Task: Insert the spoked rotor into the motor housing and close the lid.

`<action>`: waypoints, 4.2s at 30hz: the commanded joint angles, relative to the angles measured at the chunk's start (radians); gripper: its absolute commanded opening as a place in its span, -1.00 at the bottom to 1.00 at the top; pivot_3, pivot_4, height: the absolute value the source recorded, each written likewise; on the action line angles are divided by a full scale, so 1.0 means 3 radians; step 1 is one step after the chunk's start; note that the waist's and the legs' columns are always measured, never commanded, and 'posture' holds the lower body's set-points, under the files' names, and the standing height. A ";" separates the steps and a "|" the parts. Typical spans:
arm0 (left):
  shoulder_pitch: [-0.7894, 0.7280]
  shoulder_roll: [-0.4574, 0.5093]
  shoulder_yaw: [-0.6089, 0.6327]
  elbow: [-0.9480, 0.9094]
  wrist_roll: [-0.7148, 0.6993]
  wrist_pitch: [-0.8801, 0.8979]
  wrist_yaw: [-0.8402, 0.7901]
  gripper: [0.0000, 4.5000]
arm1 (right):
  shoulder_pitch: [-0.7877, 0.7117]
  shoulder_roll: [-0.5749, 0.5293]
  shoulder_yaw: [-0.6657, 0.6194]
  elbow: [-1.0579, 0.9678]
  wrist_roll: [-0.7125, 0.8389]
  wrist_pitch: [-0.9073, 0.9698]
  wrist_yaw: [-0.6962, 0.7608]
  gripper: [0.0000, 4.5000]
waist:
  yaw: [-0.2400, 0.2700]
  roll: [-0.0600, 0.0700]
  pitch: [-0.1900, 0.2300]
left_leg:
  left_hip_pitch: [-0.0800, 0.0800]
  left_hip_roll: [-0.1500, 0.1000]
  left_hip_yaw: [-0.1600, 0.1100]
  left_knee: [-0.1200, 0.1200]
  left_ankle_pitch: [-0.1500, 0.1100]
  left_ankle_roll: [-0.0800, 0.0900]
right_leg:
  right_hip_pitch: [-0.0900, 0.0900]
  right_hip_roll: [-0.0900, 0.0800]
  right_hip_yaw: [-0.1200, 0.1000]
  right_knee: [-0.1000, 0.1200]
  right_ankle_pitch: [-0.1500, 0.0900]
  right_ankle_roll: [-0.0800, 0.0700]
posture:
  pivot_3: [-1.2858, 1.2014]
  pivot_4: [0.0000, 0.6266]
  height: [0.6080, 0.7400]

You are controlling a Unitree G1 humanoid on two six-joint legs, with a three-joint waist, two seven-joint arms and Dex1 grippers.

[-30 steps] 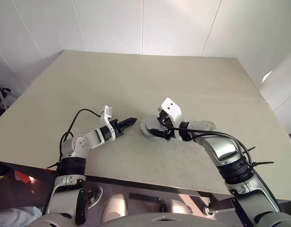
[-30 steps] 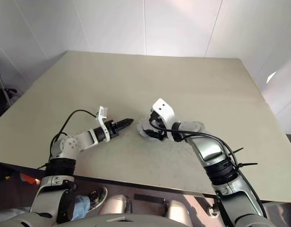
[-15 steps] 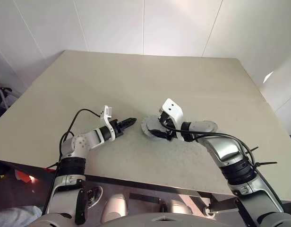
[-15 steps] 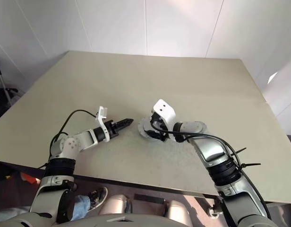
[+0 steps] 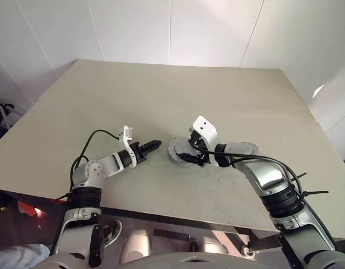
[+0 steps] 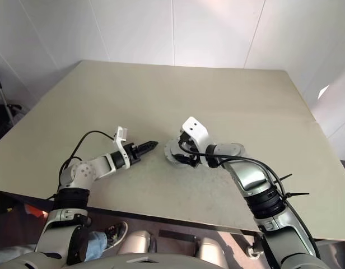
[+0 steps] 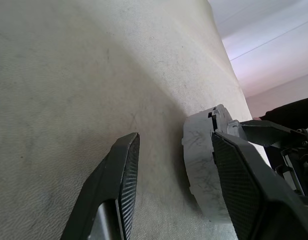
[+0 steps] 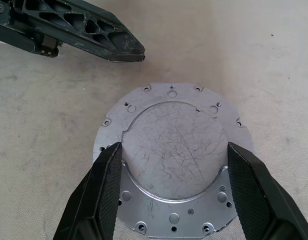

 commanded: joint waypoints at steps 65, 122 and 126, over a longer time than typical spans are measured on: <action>0.0077 0.0027 -0.0039 -0.0159 -0.0034 -0.0051 -0.0036 0.08 | -0.0143 0.0053 -0.0029 0.0113 0.0067 0.0161 -0.0136 0.40 | -0.0010 0.0000 0.0007 | 0.0001 0.0006 -0.0002 0.0038 -0.0001 -0.0019 | -0.0012 0.0001 0.0004 0.0056 -0.0008 -0.0015 | 0.03 -1.00 1.00; 0.0061 0.0056 -0.0103 -0.0114 0.0016 -0.0067 -0.0048 0.08 | -0.0004 -0.0060 0.0011 0.0095 -0.0060 -0.0165 -0.0178 0.40 | -0.0009 0.0001 0.0013 | -0.0001 0.0008 -0.0002 0.0034 0.0000 -0.0021 | -0.0014 0.0002 0.0004 0.0050 -0.0007 -0.0015 | 0.03 -1.00 1.00; 0.0056 0.0062 -0.0109 -0.0099 0.0021 -0.0068 -0.0057 0.08 | 0.0019 -0.0083 -0.0006 0.0010 -0.0023 -0.0140 -0.0153 0.40 | -0.0008 0.0001 0.0013 | -0.0001 0.0008 -0.0002 0.0034 -0.0001 -0.0020 | -0.0013 0.0002 0.0004 0.0049 -0.0007 -0.0015 | 0.03 -1.00 1.00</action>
